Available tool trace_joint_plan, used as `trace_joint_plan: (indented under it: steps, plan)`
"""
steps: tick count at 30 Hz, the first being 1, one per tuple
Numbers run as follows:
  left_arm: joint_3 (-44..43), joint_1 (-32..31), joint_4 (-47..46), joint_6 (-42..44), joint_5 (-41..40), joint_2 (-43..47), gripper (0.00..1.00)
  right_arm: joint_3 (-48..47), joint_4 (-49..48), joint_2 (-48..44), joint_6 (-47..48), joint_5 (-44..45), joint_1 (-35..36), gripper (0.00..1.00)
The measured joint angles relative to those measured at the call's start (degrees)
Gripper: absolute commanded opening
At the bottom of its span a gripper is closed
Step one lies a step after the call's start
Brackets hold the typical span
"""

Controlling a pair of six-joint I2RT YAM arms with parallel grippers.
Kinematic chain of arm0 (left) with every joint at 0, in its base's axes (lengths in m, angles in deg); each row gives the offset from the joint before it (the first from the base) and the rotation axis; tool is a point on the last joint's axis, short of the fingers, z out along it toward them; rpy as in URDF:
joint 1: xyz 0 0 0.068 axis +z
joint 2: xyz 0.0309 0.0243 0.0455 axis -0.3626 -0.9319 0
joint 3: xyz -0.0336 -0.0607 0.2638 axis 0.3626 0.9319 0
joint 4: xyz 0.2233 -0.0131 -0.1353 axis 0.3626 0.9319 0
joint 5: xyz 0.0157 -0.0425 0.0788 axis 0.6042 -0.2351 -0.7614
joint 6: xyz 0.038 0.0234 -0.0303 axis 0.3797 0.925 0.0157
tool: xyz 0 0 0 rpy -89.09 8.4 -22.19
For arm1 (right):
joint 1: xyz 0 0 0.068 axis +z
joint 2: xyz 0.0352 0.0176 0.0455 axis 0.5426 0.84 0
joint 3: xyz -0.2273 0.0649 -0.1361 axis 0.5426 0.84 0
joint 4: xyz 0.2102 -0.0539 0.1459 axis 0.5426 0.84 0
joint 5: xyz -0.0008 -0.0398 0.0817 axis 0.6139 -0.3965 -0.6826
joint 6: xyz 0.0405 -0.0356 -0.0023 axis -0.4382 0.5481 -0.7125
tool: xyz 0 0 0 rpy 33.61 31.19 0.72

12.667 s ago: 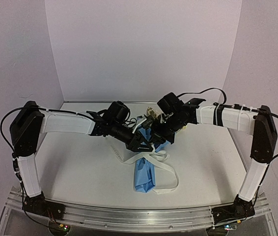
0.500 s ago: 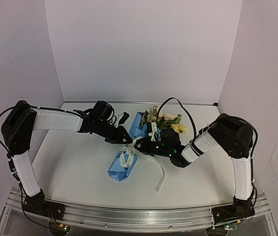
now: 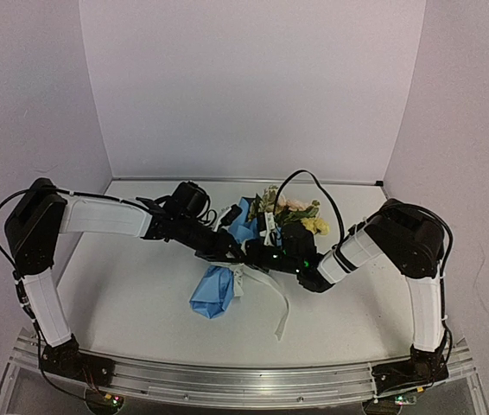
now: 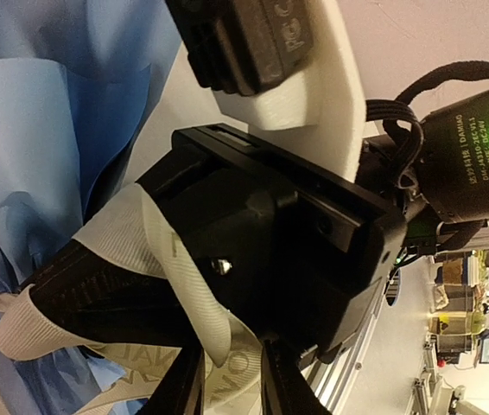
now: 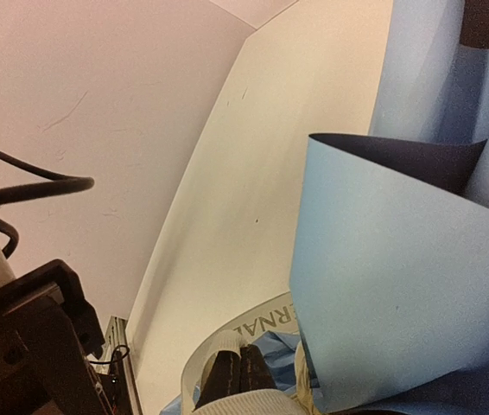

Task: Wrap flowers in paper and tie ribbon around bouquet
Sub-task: Tie the half-tied ribbon at the center of the board.

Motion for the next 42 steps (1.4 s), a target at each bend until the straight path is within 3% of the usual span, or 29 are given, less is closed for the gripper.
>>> trace_joint_plan:
  steps: [11,19,42]
  plan:
    - [2.19,2.40,-2.11,-2.83,-7.96,6.23,0.42,0.00,0.04,0.48,-0.07,-0.01,0.02,0.00]
    - [2.19,3.22,-0.51,-4.57,-10.00,5.01,0.51,0.00,0.04,0.48,-0.11,0.42,0.02,0.00]
    - [3.06,6.20,-3.72,-8.74,-7.29,1.95,0.51,-0.57,-0.38,0.48,-1.97,0.21,0.02,0.00]
